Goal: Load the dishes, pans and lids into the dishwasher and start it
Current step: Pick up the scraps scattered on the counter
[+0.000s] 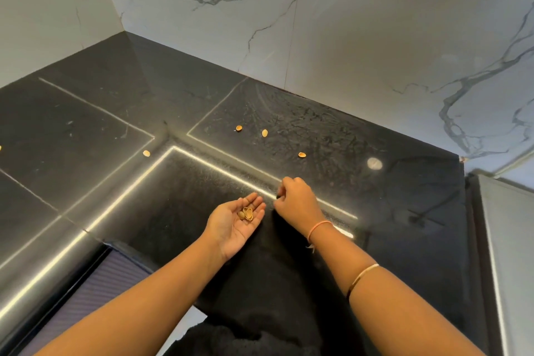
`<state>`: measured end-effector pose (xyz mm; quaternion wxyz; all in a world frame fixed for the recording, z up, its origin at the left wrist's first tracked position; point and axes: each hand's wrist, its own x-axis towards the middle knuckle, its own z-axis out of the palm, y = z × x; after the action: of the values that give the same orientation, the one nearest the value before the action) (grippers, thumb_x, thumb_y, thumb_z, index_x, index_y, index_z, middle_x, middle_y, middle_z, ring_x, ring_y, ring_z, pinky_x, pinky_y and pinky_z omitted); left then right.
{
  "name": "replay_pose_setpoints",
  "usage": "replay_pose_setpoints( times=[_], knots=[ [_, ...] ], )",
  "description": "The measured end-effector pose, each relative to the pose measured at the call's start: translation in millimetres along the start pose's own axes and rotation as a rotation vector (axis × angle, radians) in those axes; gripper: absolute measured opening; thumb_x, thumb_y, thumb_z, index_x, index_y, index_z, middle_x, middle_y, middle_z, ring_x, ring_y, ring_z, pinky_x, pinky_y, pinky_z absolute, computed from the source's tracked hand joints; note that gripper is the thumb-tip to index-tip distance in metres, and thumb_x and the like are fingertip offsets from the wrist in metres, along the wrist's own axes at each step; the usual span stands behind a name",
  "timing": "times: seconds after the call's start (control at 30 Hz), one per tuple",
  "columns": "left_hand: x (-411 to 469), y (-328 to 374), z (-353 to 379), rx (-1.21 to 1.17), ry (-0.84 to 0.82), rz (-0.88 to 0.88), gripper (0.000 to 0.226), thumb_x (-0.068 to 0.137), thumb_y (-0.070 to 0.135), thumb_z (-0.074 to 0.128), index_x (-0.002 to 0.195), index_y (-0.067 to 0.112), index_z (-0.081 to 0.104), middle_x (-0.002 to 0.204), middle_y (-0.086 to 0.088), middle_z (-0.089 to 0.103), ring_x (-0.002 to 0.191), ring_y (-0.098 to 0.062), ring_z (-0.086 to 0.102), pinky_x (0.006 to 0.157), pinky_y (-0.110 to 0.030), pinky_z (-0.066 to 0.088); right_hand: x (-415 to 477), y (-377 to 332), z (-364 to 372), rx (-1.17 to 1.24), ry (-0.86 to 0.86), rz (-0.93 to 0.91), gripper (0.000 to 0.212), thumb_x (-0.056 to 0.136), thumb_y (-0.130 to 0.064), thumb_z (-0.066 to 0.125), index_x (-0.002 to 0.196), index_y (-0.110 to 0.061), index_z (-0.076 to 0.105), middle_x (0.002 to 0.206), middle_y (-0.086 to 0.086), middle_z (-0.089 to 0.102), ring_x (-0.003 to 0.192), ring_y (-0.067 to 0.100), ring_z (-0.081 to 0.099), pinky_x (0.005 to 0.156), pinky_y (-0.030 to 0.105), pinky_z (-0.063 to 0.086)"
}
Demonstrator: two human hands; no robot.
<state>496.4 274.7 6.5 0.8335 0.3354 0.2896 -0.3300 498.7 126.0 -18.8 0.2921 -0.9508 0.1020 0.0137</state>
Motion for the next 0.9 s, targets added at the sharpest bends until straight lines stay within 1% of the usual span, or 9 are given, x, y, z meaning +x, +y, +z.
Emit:
replay_pose_setpoints(
  times=[0.13, 0.27, 0.33, 0.43, 0.53, 0.6, 0.67, 0.73, 0.9],
  knots=[
    [-1.2, 1.6, -9.1, -0.017, -0.014, 0.032, 0.031, 0.100, 0.013, 0.033, 0.109, -0.003, 0.058, 0.104, -0.018, 0.064, 0.096, -0.025, 0.063, 0.095, -0.035, 0.049, -4.2, -24.5, -2.2, 0.404, -0.129, 0.016, 0.012, 0.075, -0.004, 0.062, 0.078, -0.014, 0.056, 0.072, -0.005, 0.055, 0.066, 0.008, 0.051, 0.058, 0.014, 0.040],
    [-0.3, 5.1, -15.2, -0.005, -0.037, 0.035, 0.032, 0.099, 0.015, 0.034, 0.107, -0.001, 0.060, 0.092, -0.014, 0.070, 0.079, -0.019, 0.070, 0.079, -0.029, 0.055, -12.1, -48.8, -2.1, 0.493, -0.307, -0.108, 0.014, 0.077, -0.007, 0.065, 0.083, -0.017, 0.057, 0.080, 0.002, 0.064, 0.068, 0.005, 0.055, 0.063, 0.017, 0.047],
    [1.5, 11.1, -14.6, -0.031, -0.038, 0.025, 0.032, 0.099, 0.015, 0.033, 0.106, -0.001, 0.060, 0.092, -0.014, 0.070, 0.078, -0.019, 0.069, 0.074, -0.028, 0.057, -6.7, -52.5, -1.7, 0.478, -0.314, -0.119, 0.014, 0.079, -0.009, 0.065, 0.087, -0.018, 0.059, 0.086, 0.005, 0.065, 0.070, 0.004, 0.056, 0.065, 0.016, 0.048],
    [3.8, 25.2, -14.1, -0.049, -0.042, -0.024, 0.032, 0.100, 0.015, 0.033, 0.105, -0.002, 0.059, 0.100, -0.016, 0.066, 0.089, -0.021, 0.064, 0.081, -0.029, 0.053, 18.4, -42.8, -6.0, 0.332, -0.021, -0.105, 0.012, 0.082, -0.008, 0.060, 0.092, -0.013, 0.064, 0.093, 0.004, 0.062, 0.078, 0.008, 0.055, 0.067, 0.013, 0.039],
    [3.9, 41.0, -16.5, -0.009, -0.033, -0.017, 0.031, 0.101, 0.013, 0.033, 0.106, -0.003, 0.058, 0.103, -0.015, 0.063, 0.093, -0.022, 0.060, 0.083, -0.033, 0.050, 47.4, -15.9, -11.8, 0.076, 0.240, -0.032, 0.031, 0.083, 0.003, 0.049, 0.109, -0.003, 0.065, 0.113, 0.015, 0.058, 0.106, 0.026, 0.053, 0.088, 0.020, 0.033],
    [3.0, 49.8, -22.9, -0.016, -0.037, -0.009, 0.030, 0.100, 0.013, 0.033, 0.105, -0.002, 0.059, 0.100, -0.014, 0.064, 0.092, -0.021, 0.061, 0.081, -0.030, 0.052, 62.2, 0.9, -11.2, -0.074, 0.226, 0.052, 0.041, 0.083, 0.005, 0.045, 0.122, -0.001, 0.058, 0.126, 0.019, 0.051, 0.118, 0.036, 0.045, 0.100, 0.030, 0.031],
    [1.7, 57.9, -30.8, -0.013, -0.046, -0.016, 0.030, 0.100, 0.013, 0.034, 0.103, -0.002, 0.060, 0.097, -0.013, 0.065, 0.090, -0.020, 0.061, 0.075, -0.028, 0.055, 68.4, 9.5, -8.5, -0.186, 0.190, 0.111, 0.042, 0.085, 0.002, 0.045, 0.126, 0.000, 0.055, 0.131, 0.021, 0.046, 0.121, 0.041, 0.041, 0.102, 0.038, 0.032],
    [0.9, 66.0, -37.0, 0.004, -0.044, -0.021, 0.030, 0.100, 0.013, 0.034, 0.103, -0.001, 0.060, 0.097, -0.013, 0.065, 0.089, -0.020, 0.061, 0.073, -0.027, 0.056, 64.8, 9.3, -4.6, -0.274, 0.174, 0.150, 0.039, 0.087, 0.002, 0.043, 0.124, 0.002, 0.054, 0.131, 0.020, 0.047, 0.119, 0.040, 0.041, 0.099, 0.040, 0.035],
    [5.6, 88.1, -41.4, 0.016, -0.052, 0.004, 0.029, 0.100, 0.012, 0.034, 0.107, -0.002, 0.058, 0.103, -0.014, 0.063, 0.093, -0.022, 0.062, 0.085, -0.032, 0.051, 50.7, -4.0, 12.3, -0.320, 0.208, 0.093, 0.032, 0.084, 0.012, 0.036, 0.105, 0.004, 0.059, 0.111, 0.016, 0.055, 0.105, 0.033, 0.044, 0.081, 0.036, 0.041]
  ],
)
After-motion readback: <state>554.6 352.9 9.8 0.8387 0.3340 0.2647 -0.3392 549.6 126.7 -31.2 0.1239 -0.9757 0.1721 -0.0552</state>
